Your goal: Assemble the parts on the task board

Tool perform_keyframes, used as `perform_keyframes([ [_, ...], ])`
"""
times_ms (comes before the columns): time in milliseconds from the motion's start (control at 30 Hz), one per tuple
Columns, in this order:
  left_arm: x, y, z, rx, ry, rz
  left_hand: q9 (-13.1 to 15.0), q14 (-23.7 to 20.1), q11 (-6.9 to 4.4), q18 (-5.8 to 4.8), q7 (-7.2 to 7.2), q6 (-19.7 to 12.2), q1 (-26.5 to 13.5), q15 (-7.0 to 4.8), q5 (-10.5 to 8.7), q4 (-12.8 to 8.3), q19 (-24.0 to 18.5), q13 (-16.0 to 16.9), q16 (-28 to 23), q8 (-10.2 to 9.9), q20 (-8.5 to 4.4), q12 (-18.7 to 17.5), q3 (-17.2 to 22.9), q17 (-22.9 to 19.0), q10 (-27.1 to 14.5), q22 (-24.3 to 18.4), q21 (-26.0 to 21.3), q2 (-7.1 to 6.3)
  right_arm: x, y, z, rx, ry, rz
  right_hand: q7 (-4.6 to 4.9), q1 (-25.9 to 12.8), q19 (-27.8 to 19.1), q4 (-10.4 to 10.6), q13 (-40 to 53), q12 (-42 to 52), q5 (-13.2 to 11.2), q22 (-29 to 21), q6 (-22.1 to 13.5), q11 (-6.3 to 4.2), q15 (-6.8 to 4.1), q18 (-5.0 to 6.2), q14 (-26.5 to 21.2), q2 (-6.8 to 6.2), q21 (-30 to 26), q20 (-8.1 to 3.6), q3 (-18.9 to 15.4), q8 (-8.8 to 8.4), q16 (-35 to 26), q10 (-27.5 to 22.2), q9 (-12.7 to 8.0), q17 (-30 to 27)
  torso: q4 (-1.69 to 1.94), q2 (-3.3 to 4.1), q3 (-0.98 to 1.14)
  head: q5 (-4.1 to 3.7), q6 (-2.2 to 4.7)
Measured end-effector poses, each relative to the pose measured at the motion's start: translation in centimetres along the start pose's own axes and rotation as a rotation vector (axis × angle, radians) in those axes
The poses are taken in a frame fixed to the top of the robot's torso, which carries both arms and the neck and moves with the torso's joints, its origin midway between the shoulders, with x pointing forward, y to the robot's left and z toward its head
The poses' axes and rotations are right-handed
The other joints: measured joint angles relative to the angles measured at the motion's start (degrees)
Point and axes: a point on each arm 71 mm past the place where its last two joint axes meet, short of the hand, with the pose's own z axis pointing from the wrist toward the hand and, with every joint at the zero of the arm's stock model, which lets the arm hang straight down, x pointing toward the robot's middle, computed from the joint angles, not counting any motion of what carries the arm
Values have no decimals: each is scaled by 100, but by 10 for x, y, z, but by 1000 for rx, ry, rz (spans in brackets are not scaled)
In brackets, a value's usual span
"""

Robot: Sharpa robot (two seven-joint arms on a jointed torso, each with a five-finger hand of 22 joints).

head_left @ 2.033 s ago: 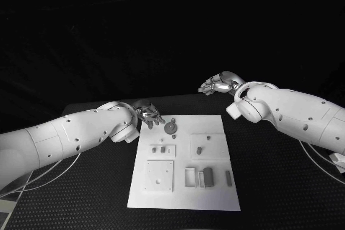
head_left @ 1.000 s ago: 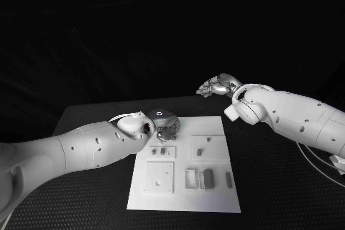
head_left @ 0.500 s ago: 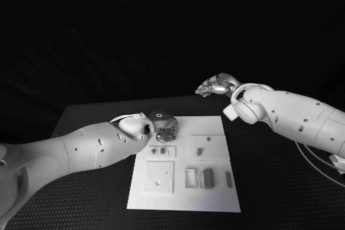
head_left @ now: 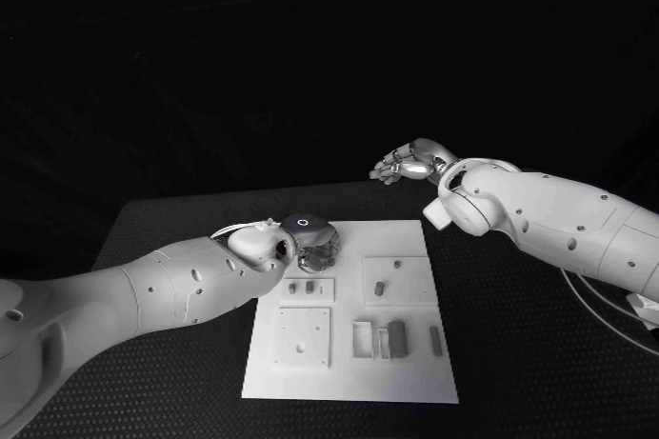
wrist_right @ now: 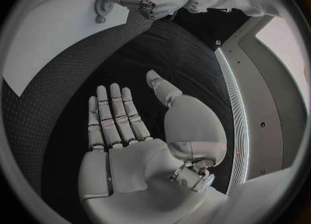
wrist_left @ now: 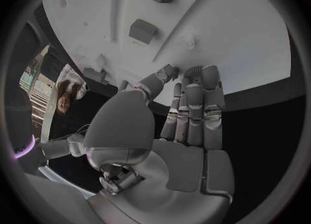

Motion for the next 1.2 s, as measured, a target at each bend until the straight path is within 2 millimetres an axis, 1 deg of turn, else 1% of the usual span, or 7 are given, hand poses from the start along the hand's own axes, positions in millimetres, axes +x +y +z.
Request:
perform_keyframes([
  [233,1,-1,0,2,-10,1,-29,122,16,6,0,0,0,-21,0,16,61,-53,89,0,-1,-20,16,11,-10,-1,136,0,0,0,0,0,0,0,0,0,0,0,-3,0,0,0,0,0,0,1,0,0,0,0,0,0,0,0,-5,-5,1,-1,1,-16,-21],
  [367,1,-2,0,3,-10,0,-29,146,84,12,28,35,0,-40,0,16,72,-15,110,0,9,32,16,11,43,-1,200,0,0,0,0,0,1,0,0,0,0,0,-3,0,0,5,0,0,0,0,0,0,0,0,0,0,0,0,-5,-5,4,-4,1,-24,-24],
  [600,2,-4,0,9,-2,-2,-29,195,31,40,-11,177,-9,-70,0,16,73,21,136,88,10,81,16,11,222,-2,283,54,0,0,0,-1,2,0,0,-1,0,0,-8,0,0,4,0,0,0,0,0,1,0,0,0,0,0,0,-5,-4,8,-8,1,-29,-32],
  [733,4,-6,1,15,15,-4,-28,216,47,43,18,208,-9,-53,0,16,73,46,155,93,10,99,16,6,297,-2,289,54,1,0,0,-1,2,0,0,-23,0,0,-8,0,0,4,0,0,0,0,0,23,0,0,0,0,0,0,-4,-4,8,-8,-1,-29,-37],
  [800,7,-7,1,16,29,-5,-28,217,39,43,13,238,-11,-53,0,16,73,40,155,121,10,106,16,-2,314,-2,312,105,1,0,0,-1,3,0,0,-23,0,0,-8,0,0,4,0,0,0,0,0,23,0,0,0,0,0,0,-4,-4,8,-8,-3,-29,-40],
  [867,9,-6,0,15,42,-7,-28,225,38,43,24,292,-14,-61,0,16,69,55,155,151,6,148,16,-8,393,-2,330,104,1,0,0,-1,3,0,0,-23,0,0,-13,0,0,4,0,0,0,0,0,23,0,0,0,0,0,0,-4,-4,9,-8,-3,-31,-44],
  [1200,9,-8,0,22,54,-10,-28,225,41,43,29,339,0,-61,0,16,47,69,154,166,-14,148,16,-15,453,-3,337,135,1,0,0,-1,4,0,0,-23,0,0,-12,23,0,9,0,0,0,0,0,23,0,0,0,0,0,0,-4,-9,10,-8,-5,-38,-47],
])
